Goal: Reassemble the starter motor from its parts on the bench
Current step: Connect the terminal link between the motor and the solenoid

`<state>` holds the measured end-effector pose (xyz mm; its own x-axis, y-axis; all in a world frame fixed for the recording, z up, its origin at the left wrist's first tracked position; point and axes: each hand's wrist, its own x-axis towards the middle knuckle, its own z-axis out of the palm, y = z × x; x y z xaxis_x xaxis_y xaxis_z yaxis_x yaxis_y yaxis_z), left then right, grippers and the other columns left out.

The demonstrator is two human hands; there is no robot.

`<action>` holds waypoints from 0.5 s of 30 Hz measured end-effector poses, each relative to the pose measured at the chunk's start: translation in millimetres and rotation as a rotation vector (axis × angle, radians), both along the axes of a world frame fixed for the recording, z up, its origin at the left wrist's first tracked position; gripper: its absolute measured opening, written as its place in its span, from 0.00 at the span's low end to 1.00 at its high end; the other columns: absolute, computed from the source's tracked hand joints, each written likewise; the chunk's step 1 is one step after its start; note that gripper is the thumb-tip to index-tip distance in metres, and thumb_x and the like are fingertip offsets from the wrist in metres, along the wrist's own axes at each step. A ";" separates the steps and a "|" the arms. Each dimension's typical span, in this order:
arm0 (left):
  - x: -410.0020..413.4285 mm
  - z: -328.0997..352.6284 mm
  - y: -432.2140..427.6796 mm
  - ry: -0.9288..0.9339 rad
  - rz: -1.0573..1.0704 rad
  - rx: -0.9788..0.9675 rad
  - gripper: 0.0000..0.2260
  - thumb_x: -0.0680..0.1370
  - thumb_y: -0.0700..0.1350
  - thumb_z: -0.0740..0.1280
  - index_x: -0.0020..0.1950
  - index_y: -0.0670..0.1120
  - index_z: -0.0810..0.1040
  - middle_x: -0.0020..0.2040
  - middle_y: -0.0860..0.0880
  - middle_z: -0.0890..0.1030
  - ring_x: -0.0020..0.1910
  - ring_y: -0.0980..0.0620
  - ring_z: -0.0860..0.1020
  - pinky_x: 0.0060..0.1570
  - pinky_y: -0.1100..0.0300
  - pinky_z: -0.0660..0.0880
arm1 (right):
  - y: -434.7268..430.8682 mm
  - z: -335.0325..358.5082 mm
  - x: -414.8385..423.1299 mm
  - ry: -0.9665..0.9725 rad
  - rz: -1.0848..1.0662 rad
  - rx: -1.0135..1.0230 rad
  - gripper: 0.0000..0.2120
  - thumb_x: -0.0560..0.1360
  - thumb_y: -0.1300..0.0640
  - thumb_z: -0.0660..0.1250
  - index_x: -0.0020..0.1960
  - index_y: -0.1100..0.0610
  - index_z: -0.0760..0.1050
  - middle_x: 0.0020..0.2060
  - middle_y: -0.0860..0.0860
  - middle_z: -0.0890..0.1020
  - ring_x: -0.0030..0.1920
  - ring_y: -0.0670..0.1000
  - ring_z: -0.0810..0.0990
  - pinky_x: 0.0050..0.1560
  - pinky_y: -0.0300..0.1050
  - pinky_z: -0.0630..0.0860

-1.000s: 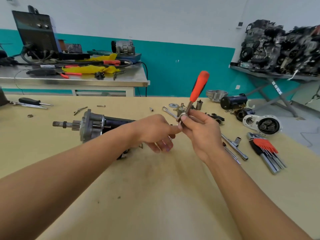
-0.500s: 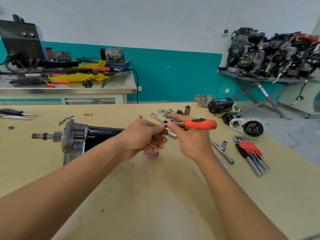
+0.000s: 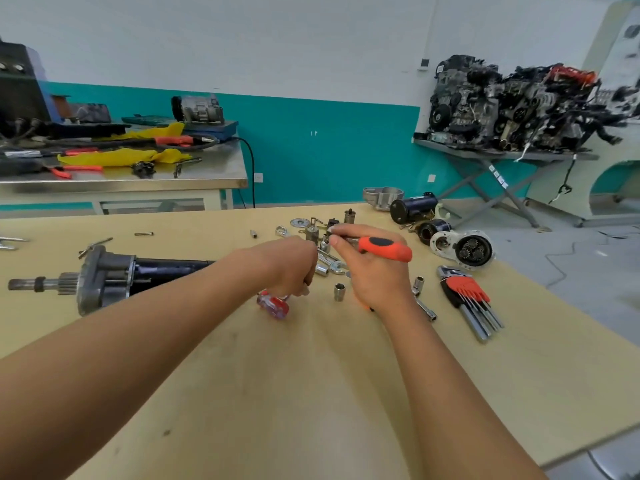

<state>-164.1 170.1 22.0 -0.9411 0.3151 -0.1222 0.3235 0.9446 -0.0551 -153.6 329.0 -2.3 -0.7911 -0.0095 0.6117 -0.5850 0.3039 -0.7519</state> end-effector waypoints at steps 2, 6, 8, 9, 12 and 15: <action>-10.7 -0.6 5.2 -0.050 -0.015 -0.061 0.11 0.77 0.47 0.73 0.58 0.45 0.85 0.52 0.48 0.86 0.50 0.48 0.81 0.52 0.56 0.78 | 9.3 -0.5 -3.0 -0.047 0.022 0.023 0.07 0.74 0.61 0.74 0.50 0.53 0.86 0.39 0.35 0.82 0.44 0.34 0.82 0.45 0.26 0.75; -22.2 -5.5 6.0 -0.108 -0.034 -0.085 0.13 0.76 0.47 0.74 0.59 0.46 0.85 0.52 0.50 0.85 0.48 0.50 0.80 0.48 0.59 0.76 | 22.0 0.6 -9.8 -0.110 0.030 0.064 0.07 0.74 0.60 0.73 0.51 0.53 0.85 0.37 0.41 0.84 0.40 0.39 0.84 0.43 0.32 0.79; -24.8 -5.4 4.5 -0.126 -0.024 -0.076 0.16 0.75 0.49 0.76 0.62 0.48 0.83 0.55 0.50 0.85 0.47 0.51 0.77 0.48 0.60 0.72 | 21.8 1.3 -10.6 -0.116 0.039 0.078 0.08 0.74 0.61 0.73 0.51 0.53 0.85 0.38 0.43 0.85 0.40 0.41 0.84 0.43 0.36 0.81; -25.9 -4.4 3.8 -0.129 -0.016 -0.055 0.20 0.74 0.52 0.76 0.64 0.48 0.82 0.57 0.50 0.84 0.48 0.51 0.76 0.49 0.59 0.71 | 20.9 1.8 -10.8 -0.119 0.040 0.084 0.08 0.74 0.61 0.74 0.52 0.53 0.85 0.39 0.44 0.86 0.42 0.42 0.85 0.45 0.39 0.82; -25.5 -2.2 5.4 -0.041 -0.039 0.053 0.28 0.72 0.60 0.75 0.69 0.51 0.77 0.60 0.49 0.81 0.51 0.50 0.75 0.52 0.56 0.70 | 19.4 4.1 -10.9 -0.109 0.030 0.085 0.11 0.73 0.60 0.74 0.56 0.54 0.84 0.46 0.46 0.87 0.46 0.43 0.84 0.49 0.42 0.83; -20.1 -8.7 16.0 -0.023 -0.081 0.121 0.25 0.73 0.61 0.74 0.66 0.51 0.79 0.55 0.52 0.81 0.43 0.54 0.78 0.47 0.58 0.71 | 20.9 6.9 -9.0 -0.093 0.050 0.010 0.11 0.73 0.62 0.74 0.56 0.56 0.84 0.47 0.49 0.87 0.45 0.45 0.84 0.51 0.46 0.83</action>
